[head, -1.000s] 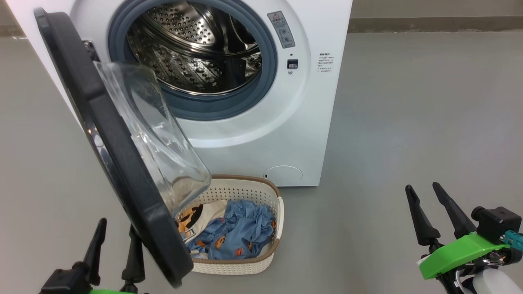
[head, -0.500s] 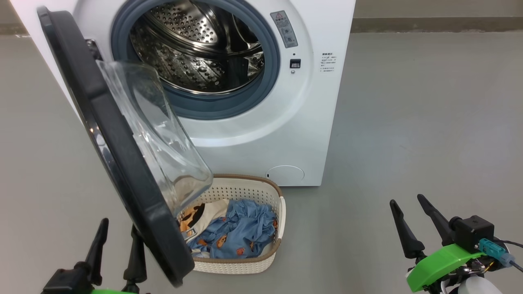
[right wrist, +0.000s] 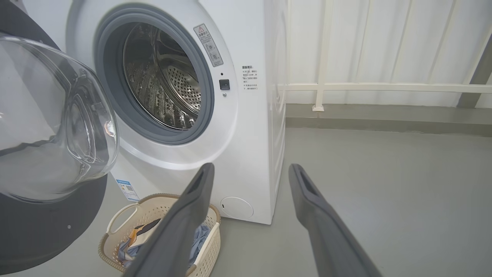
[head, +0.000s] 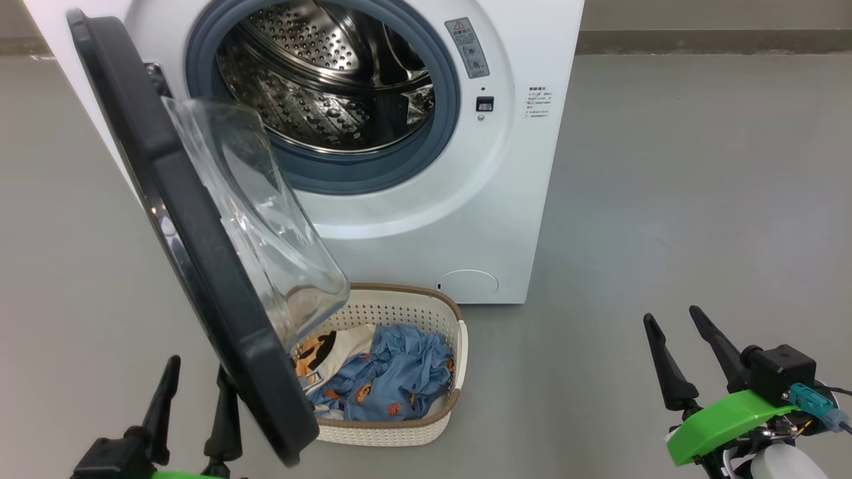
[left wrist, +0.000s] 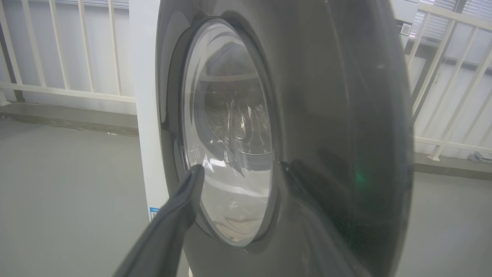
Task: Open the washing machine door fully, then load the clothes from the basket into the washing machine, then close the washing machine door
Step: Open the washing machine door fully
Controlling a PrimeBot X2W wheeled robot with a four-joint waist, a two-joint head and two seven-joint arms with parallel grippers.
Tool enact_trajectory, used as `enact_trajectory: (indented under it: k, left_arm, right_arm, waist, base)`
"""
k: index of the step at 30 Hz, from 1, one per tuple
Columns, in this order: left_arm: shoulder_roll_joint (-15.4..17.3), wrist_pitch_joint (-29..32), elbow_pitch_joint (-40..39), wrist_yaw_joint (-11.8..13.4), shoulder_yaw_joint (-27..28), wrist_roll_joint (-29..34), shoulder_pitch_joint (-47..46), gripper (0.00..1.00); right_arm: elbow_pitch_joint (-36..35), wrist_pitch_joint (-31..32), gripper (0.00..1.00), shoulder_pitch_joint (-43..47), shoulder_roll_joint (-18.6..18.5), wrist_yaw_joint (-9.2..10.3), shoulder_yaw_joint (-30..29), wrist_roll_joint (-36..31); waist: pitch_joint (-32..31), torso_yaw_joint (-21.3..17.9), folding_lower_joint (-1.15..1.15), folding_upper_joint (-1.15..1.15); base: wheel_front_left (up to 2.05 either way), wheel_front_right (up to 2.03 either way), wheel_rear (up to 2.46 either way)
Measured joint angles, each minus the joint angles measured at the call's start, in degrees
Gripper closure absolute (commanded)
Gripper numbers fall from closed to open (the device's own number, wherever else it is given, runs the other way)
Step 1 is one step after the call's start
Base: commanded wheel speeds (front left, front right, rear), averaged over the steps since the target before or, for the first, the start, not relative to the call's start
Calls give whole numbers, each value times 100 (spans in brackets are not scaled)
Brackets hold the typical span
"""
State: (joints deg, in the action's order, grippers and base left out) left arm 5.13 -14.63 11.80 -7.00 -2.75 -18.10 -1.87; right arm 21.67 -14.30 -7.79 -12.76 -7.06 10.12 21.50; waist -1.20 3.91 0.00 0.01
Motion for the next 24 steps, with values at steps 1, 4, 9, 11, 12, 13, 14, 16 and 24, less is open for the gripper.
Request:
enact_trajectory:
  k: [1,4,9,11,12,13,14,16,24]
  left_arm:
    - [-4,0,0,0,2,0,0,0]
    - [-19,0,0,0,10,0,0,0]
    - [-35,0,0,-1,40,0,0,0]
    - [-37,0,0,-1,53,0,0,0]
    - [-38,0,1,-1,57,0,0,0]
    - [-40,0,2,-1,62,1,0,0]
    - [-42,0,3,-1,64,1,0,0]
    - [-52,0,9,-1,66,1,0,8]
    - [-76,0,-47,48,175,2,-1,100]
  right_arm:
    - [-10,0,0,0,4,0,-11,0]
    - [-36,0,0,0,8,0,-42,0]
    - [-48,0,0,0,9,0,-48,0]
    - [-51,0,0,0,9,0,-48,0]
    - [-51,0,0,0,9,0,-48,0]
    - [-51,0,0,0,9,0,-47,0]
    - [-51,0,0,0,9,0,-47,0]
    - [-51,0,0,0,9,0,-46,0]
    - [-49,0,0,1,9,0,-14,0]
  waist:
    - [0,0,0,0]
    - [2,-2,0,0]
    - [7,-4,0,0]
    - [9,-1,0,0]
    - [9,0,0,0]
    - [9,2,0,0]
    - [8,4,0,0]
    - [3,9,0,0]
    - [-36,39,0,0]
  base:
    - [0,0,0]
    - [0,0,0]
    - [0,0,0]
    - [0,0,0]
    - [0,0,0]
    - [0,0,0]
    - [0,0,0]
    - [0,0,0]
    - [0,0,0]
